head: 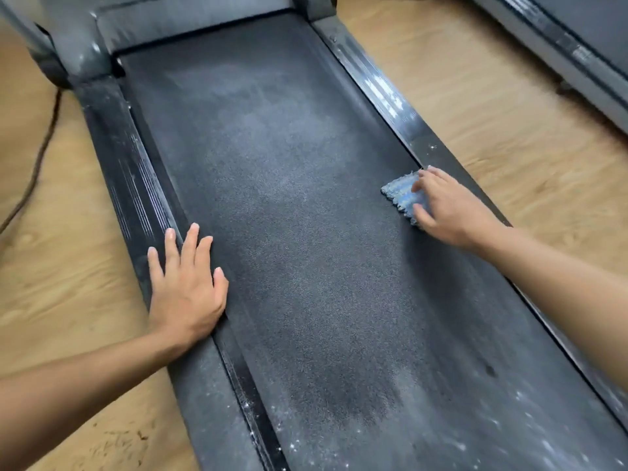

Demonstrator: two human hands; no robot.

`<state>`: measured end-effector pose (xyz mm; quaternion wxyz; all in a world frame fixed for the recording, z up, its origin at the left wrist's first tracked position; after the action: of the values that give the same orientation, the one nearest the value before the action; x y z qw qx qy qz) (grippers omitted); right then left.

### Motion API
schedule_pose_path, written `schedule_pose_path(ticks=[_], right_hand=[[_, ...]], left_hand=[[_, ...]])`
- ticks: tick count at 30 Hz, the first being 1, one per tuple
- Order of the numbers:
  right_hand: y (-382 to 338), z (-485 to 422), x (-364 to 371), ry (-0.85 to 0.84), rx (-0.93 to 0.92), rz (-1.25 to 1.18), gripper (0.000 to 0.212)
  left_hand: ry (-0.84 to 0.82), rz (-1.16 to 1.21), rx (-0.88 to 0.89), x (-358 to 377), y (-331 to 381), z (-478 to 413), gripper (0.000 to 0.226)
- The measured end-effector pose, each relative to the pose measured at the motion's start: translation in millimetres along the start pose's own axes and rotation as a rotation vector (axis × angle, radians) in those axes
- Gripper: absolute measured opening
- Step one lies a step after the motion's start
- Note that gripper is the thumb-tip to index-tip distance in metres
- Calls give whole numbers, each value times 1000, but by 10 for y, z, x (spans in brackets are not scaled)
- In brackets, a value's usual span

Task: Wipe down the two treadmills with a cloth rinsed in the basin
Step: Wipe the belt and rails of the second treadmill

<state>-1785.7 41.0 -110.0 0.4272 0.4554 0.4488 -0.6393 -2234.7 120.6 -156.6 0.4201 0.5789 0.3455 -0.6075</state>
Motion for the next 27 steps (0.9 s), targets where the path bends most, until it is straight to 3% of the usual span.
schedule_pose_path(ticks=[3, 5, 9, 11, 13, 16, 19, 21, 27], right_hand=[[-80, -133, 218, -120, -49, 32, 97], [-95, -172, 391, -155, -53, 65, 113], [-26, -195, 413, -96, -62, 38, 112], [37, -229, 377, -104, -54, 7, 109], [62, -229, 359, -100, -45, 8, 103], [19, -180, 377, -40, -23, 6, 99], [11, -181, 422, 3, -2, 2, 99], [33, -183, 466, 0, 13, -8, 99], [-315, -290, 522, 37, 207, -119, 95]], left_hand=[[-200, -150, 6, -3, 38, -52, 76], [-294, -259, 12, -68, 21, -73, 85], [-411, -306, 164, -474, -219, -299, 104], [-396, -369, 155, -711, -290, -415, 99], [-423, -462, 37, -808, -262, -387, 85], [-472, -348, -275, -651, -173, -42, 90], [-555, -184, -408, -388, -65, 196, 90], [-497, -49, -505, -269, 16, 291, 80], [170, 220, -532, -62, 27, 545, 56]])
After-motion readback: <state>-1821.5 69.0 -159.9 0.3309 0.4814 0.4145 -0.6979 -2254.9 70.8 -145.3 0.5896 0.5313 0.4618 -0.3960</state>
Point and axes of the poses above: each hand's wrist, its own z-axis away from the middle knuckle, its own x-axis out of the palm, y = z × x, the point moved 5 cm from there along -z, towards the middle knuckle, and after that the axes turned 1 degree about -y, right-handed, at the moved point
